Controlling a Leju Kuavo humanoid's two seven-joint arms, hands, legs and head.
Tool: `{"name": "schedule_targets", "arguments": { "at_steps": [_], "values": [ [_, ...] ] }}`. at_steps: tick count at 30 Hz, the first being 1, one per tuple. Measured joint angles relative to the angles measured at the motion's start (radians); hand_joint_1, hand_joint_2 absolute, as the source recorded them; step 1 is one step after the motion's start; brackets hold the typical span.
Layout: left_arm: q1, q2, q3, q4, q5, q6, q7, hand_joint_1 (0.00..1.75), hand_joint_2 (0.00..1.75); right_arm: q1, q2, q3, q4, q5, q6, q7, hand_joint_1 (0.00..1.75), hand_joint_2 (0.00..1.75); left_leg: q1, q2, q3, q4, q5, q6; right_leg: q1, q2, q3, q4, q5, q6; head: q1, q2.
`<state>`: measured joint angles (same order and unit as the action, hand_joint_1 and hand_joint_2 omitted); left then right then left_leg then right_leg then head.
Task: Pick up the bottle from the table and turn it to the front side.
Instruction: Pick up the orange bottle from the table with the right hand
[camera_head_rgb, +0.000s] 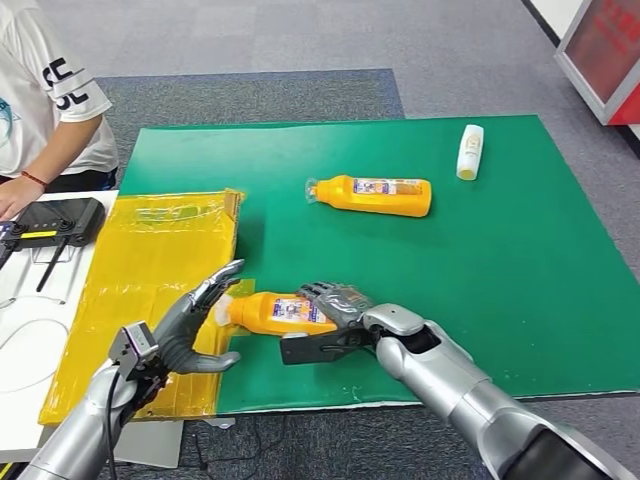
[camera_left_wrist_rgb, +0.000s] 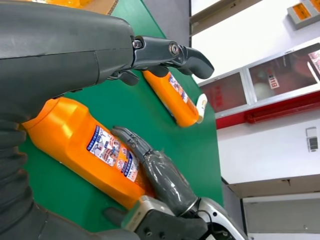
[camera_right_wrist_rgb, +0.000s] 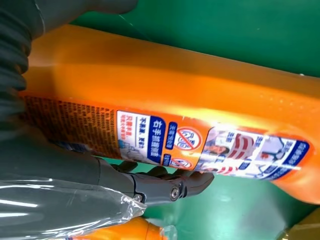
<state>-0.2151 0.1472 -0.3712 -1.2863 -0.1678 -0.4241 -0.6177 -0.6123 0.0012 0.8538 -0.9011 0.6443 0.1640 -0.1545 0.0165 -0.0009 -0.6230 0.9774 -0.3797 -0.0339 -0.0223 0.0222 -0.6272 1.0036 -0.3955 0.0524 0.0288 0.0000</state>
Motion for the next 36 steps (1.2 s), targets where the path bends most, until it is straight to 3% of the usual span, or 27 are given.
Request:
{"name": "schedule_targets", "arguments": {
  "at_steps": [5, 7, 9, 11, 12, 23, 33, 36],
  "values": [
    [0.006, 0.000, 0.003, -0.001, 0.000, 0.002, 0.001, 0.00, 1.75, -0.004, 0.006, 0.015, 0.006, 0.016, -0.006, 0.021, 0.01, 1.75, 0.000, 0.000, 0.000, 0.000, 0.000, 0.000, 0.000, 0.000, 0.000, 0.000, 0.000, 0.000, 0.000, 0.000],
    [0.010, 0.000, 0.006, -0.003, 0.000, 0.003, 0.002, 0.00, 1.75, -0.004, 0.007, 0.019, 0.006, 0.018, -0.009, 0.027, 0.26, 1.75, 0.000, 0.000, 0.000, 0.000, 0.000, 0.000, 0.000, 0.000, 0.000, 0.000, 0.000, 0.000, 0.000, 0.000],
    [0.014, 0.000, 0.009, -0.006, 0.000, 0.005, 0.004, 0.00, 1.75, -0.004, 0.008, 0.021, 0.006, 0.019, -0.012, 0.033, 1.04, 1.75, 0.000, 0.000, 0.000, 0.000, 0.000, 0.000, 0.000, 0.000, 0.000, 0.000, 0.000, 0.000, 0.000, 0.000],
    [0.018, 0.000, 0.014, -0.009, 0.000, 0.008, 0.006, 0.00, 1.75, -0.004, 0.009, 0.022, 0.006, 0.019, -0.015, 0.038, 1.67, 1.75, 0.000, 0.000, 0.000, 0.000, 0.000, 0.000, 0.000, 0.000, 0.000, 0.000, 0.000, 0.000, 0.000, 0.000],
    [0.020, 0.000, 0.016, -0.010, -0.001, 0.009, 0.008, 0.00, 1.75, -0.004, 0.009, 0.022, 0.006, 0.019, -0.016, 0.040, 1.75, 1.75, 0.000, 0.000, 0.000, 0.000, 0.000, 0.000, 0.000, 0.000, 0.000, 0.000, 0.000, 0.000, 0.000, 0.000],
    [0.035, 0.003, 0.026, -0.026, -0.008, 0.013, 0.015, 0.00, 1.75, 0.005, 0.008, 0.004, 0.004, -0.048, -0.013, 0.027, 1.75, 1.75, 0.000, 0.000, 0.000, 0.000, 0.000, 0.000, 0.000, 0.000, 0.000, 0.000, 0.000, 0.000, 0.000, 0.000],
    [0.035, 0.011, 0.026, -0.025, -0.009, -0.002, -0.005, 0.00, 1.75, 0.054, -0.053, -0.143, -0.010, -0.344, 0.078, -0.140, 1.75, 1.75, 0.000, 0.000, 0.001, 0.000, 0.000, 0.000, 0.000, 0.000, 0.001, -0.001, 0.000, 0.000, 0.000, 0.000],
    [0.035, 0.011, 0.026, -0.025, -0.009, -0.002, -0.009, 0.00, 1.75, 0.062, -0.060, -0.159, -0.011, -0.374, 0.091, -0.158, 1.75, 1.75, 0.000, 0.000, 0.001, 0.000, 0.000, 0.000, 0.000, 0.000, 0.002, -0.001, 0.000, 0.000, 0.000, 0.000]
  ]
}}
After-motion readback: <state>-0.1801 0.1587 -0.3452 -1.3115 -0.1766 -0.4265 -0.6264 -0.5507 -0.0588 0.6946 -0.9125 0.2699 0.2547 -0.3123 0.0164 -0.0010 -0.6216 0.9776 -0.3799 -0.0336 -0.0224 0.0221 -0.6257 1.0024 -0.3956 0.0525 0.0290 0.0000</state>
